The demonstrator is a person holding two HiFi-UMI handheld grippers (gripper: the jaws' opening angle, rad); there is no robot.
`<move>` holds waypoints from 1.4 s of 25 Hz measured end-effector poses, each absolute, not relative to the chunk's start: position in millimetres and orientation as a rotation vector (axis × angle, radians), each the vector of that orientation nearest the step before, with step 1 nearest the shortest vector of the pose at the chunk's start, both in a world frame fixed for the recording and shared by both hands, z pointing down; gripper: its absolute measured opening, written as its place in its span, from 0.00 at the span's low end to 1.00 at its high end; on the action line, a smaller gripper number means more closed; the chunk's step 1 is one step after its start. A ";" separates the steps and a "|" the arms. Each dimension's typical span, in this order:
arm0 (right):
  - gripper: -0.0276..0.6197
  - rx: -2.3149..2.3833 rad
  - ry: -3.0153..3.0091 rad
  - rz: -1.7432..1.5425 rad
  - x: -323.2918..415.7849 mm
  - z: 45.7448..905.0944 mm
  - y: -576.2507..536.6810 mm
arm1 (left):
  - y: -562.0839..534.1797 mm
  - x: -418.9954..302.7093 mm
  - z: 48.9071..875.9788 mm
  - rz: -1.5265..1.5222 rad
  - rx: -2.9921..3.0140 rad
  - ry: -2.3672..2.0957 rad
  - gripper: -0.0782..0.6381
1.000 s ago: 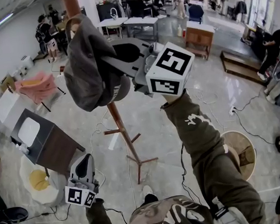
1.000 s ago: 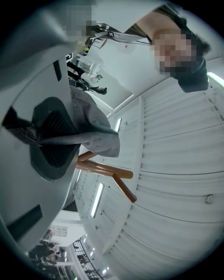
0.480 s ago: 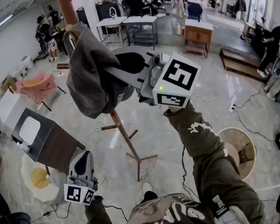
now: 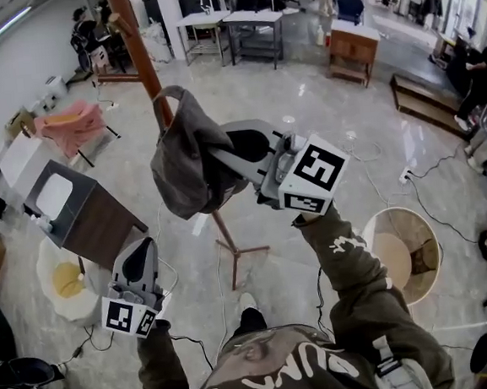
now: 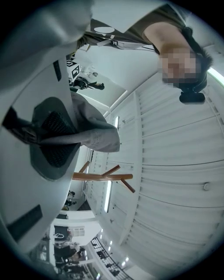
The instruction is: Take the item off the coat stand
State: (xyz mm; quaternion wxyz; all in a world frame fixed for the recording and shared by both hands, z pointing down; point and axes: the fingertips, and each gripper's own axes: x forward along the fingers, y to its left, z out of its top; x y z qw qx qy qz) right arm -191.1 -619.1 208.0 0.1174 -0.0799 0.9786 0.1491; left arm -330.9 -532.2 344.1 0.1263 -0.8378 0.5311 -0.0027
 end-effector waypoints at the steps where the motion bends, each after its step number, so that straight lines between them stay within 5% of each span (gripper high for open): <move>1: 0.09 -0.237 2.869 0.420 -183.1 222.6 -609.3 | -520.0 -321.8 351.4 -0.015 -2.436 1.545 0.11; 35: 0.09 -0.289 2.934 0.317 -120.2 329.0 -363.8 | -277.6 -236.3 344.4 -0.051 -2.439 1.469 0.11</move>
